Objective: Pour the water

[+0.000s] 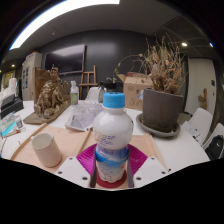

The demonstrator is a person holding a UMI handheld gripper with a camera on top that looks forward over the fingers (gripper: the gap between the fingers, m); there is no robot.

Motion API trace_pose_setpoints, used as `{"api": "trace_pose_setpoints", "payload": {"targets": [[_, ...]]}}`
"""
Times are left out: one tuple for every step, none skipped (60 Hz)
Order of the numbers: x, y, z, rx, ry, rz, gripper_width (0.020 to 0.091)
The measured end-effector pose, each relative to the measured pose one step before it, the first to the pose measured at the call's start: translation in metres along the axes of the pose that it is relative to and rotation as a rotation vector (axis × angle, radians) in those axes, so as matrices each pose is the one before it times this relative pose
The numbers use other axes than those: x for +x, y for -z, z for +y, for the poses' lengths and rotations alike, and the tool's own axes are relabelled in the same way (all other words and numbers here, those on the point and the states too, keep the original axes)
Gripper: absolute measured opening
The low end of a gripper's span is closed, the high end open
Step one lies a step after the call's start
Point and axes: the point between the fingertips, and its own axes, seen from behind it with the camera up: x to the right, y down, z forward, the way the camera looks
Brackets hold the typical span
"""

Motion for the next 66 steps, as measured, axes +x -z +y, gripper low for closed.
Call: {"api": "trace_pose_setpoints", "payload": {"targets": [[0.00013, 0.00017, 0.00012, 0.00090, -0.0009, -0.00107, 0.0434], [0.00013, 0.00034, 0.00058, -0.00024, 0.0026, -0.00061, 0.0452], [0.00012, 0.00028, 0.00001, 0.00038, 0.0047, -0.00095, 0.0465], [0.00005, 0.00016, 0.00010, -0.00171, 0.0048, -0.00091, 0.0482], [0.00037, -0.00006, 0.00029, -0.00310, 0.0049, 0.00024, 0.0497], [0.00081, -0.00039, 0.00060, -0.00549, 0.0045, 0.00282, 0.0511], [0.00054, -0.00013, 0.00167, -0.01103, 0.0022, 0.00357, 0.0536], [-0.00014, 0.00009, 0.00221, -0.01391, -0.0013, 0.00114, 0.0582], [-0.00046, 0.00060, 0.00183, -0.01325, -0.0049, 0.00015, 0.0648], [-0.00074, 0.00093, 0.00138, -0.01145, -0.0067, -0.00092, 0.0730], [-0.00046, 0.00135, 0.00071, -0.01022, -0.0072, -0.00050, 0.0817], [-0.00031, 0.00190, 0.00045, -0.00941, -0.0071, 0.00158, 0.0874], [0.00001, 0.00253, 0.00056, -0.01016, -0.0057, 0.00276, 0.0844], [0.00005, 0.00195, 0.00105, -0.00826, -0.0051, 0.00630, 0.0825], [0.00042, 0.00390, -0.00030, -0.00996, -0.0041, 0.00630, 0.0826], [0.00021, 0.00419, -0.00075, -0.00711, -0.0038, 0.00770, 0.0835], [-0.00001, 0.00507, -0.00133, -0.00562, -0.0046, 0.00802, 0.0853], [-0.00065, 0.00606, -0.00132, -0.00604, -0.0052, 0.00783, 0.0864], [-0.00036, 0.00676, -0.00131, -0.00692, -0.0053, 0.00996, 0.0860], [-0.00065, 0.00752, -0.00150, -0.00840, -0.0040, 0.00385, 0.0855], [-0.00152, 0.00785, -0.00067, -0.00985, -0.0061, 0.00748, 0.0848], [-0.00120, 0.00903, -0.00002, -0.01267, -0.0061, 0.00999, 0.0852], [-0.00188, 0.00838, 0.00026, -0.01199, -0.0056, 0.00853, 0.0854], [-0.00188, 0.01016, 0.00056, -0.01282, -0.0033, 0.01031, 0.0853], [-0.00189, 0.00924, 0.00042, -0.01079, -0.0029, 0.00885, 0.0854], [-0.00175, 0.01022, 0.00074, -0.01097, -0.0027, 0.00988, 0.0856], [-0.00186, 0.00974, 0.00095, -0.00822, -0.0024, 0.00991, 0.0856], [-0.00264, 0.01093, 0.00026, -0.00757, -0.0030, 0.00880, 0.0854], [-0.00292, 0.01105, -0.00006, -0.00588, -0.0014, 0.00663, 0.0855], [-0.00331, 0.01100, 0.00026, -0.00528, 0.0004, 0.00548, 0.0854], [-0.00324, 0.01109, 0.00043, -0.00555, 0.0006, 0.00556, 0.0858], [-0.00293, 0.01120, 0.00082, -0.00592, 0.0001, 0.00723, 0.0857], [-0.00197, 0.01181, 0.00012, -0.00667, 0.0003, 0.00769, 0.0857], [-0.00313, 0.01047, 0.00092, -0.00338, 0.0017, 0.00778, 0.0861], [-0.00358, 0.01018, 0.00109, -0.00345, 0.0034, 0.00602, 0.0859], [-0.00366, 0.01012, 0.00135, -0.00298, 0.0026, 0.00497, 0.0860], [-0.00311, 0.01051, 0.00099, -0.00259, 0.0014, 0.00322, 0.0859], [-0.00427, 0.00959, 0.00077, -0.00031, 0.0009, 0.00153, 0.0858], [-0.00431, 0.00908, 0.00046, 0.00060, 0.0016, 0.00042, 0.0859], [-0.00444, 0.00859, 0.00028, 0.00116, 0.0025, -0.00006, 0.0859], [-0.00438, 0.00847, 0.00027, 0.00190, 0.0015, 0.00046, 0.0858], [-0.00397, 0.00802, 0.00012, 0.00188, 0.0004, 0.00080, 0.0857], [-0.00313, 0.00869, -0.00135, -0.00057, 0.0017, -0.00035, 0.0858], [-0.00434, 0.00713, 0.00004, 0.00283, 0.0032, -0.00122, 0.0860], [-0.00386, 0.00653, 0.00064, 0.00273, 0.0052, -0.00049, 0.0859], [-0.00318, 0.00644, 0.00015, 0.00288, 0.0055, 0.00090, 0.0857], [-0.00292, 0.00607, 0.00011, 0.00280, 0.0048, 0.00205, 0.0854], [-0.00272, 0.00560, -0.00004, 0.00237, 0.0037, 0.00269, 0.0855], [-0.00258, 0.00544, -0.00005, 0.00262, 0.0019, 0.00280, 0.0856], [-0.00282, 0.00509, 0.00036, 0.00227, 0.0012, 0.00208, 0.0856], [-0.00327, 0.00470, 0.00038, 0.00207, 0.0021, 0.00027, 0.0857], [-0.00284, 0.00577, -0.00164, 0.00202, 0.0054, -0.00485, 0.0858], [-0.00352, 0.00411, -0.00123, 0.00344, 0.0043, -0.00682, 0.0856], [-0.00397, 0.00202, 0.00021, 0.00775, 0.0051, -0.00402, 0.0857], [-0.00214, 0.00290, -0.00038, 0.00539, 0.0045, -0.00216, 0.0857], [-0.00121, 0.00257, -0.00012, 0.00432, 0.0033, 0.00218, 0.0856], [-0.00073, 0.00236, 0.00022, 0.00180, 0.0016, 0.00471, 0.0855], [-0.00086, 0.00183, 0.00063, -0.00055, 0.0001, 0.00352, 0.0852], [-0.00073, 0.00160, 0.00061, -0.00256, -0.0005, 0.00071, 0.0852], [-0.00105, 0.00161, 0.00076, -0.00229, -0.0019, -0.00174, 0.0853], [-0.00102, 0.00133, 0.00077, -0.00155, -0.0023, -0.00238, 0.0853], [-0.00061, 0.00209, 0.00120, -0.00107, 0.0002, -0.00196, 0.0851], [-0.00049, 0.00132, 0.00054, -0.00137, 0.0026, 0.00015, 0.0850], [-0.00015, 0.00106, 0.00049, 0.00004, 0.0044, 0.00171, 0.0853], [-0.00006, 0.00085, 0.00041, -0.00011, 0.0049, 0.00236, 0.0853], [0.00001, 0.00089, 0.00059, -0.00074, 0.0050, 0.00164, 0.0853]]}}
